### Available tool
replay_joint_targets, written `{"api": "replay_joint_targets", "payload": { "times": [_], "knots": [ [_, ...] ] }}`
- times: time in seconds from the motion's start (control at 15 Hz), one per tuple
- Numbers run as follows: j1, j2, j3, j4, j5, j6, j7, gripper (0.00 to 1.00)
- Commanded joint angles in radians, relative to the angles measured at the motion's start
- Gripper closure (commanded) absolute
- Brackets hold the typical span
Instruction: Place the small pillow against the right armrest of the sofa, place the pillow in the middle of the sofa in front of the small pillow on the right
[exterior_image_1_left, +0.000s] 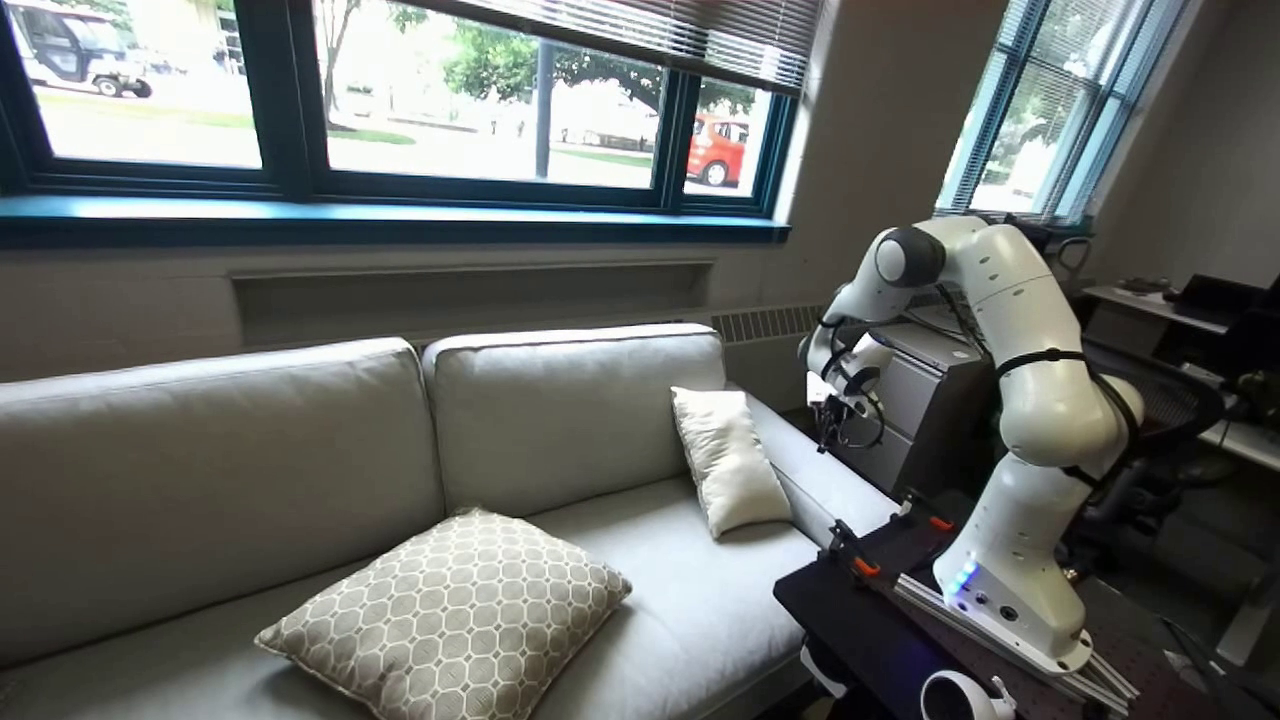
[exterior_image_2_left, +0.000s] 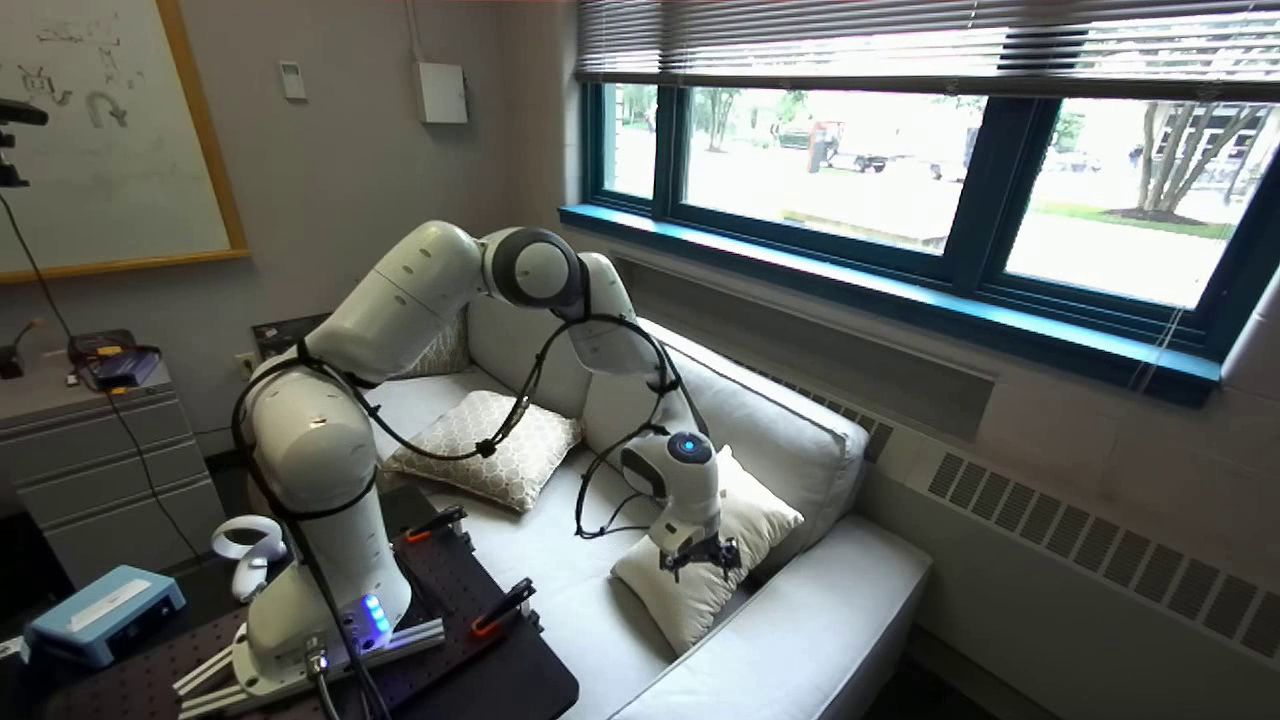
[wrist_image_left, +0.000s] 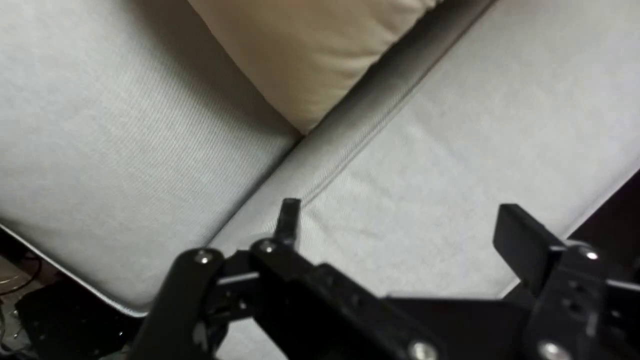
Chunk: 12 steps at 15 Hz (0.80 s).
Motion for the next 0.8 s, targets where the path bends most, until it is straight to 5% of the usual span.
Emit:
{"api": "replay_joint_targets", "payload": {
  "times": [0.0, 0.33, 0.73],
  "knots": [
    [0.065, -0.148, 0.078, -0.067, -0.085, 0.024, -0.014, 0.00],
    [0.161, -0.133, 0.218, 0.065, -0.205, 0.000, 0.016, 0.00],
    [0.173, 0.114, 0.361, 0.424, -0.356, -0.131, -0.049, 0.00]
  ]
}}
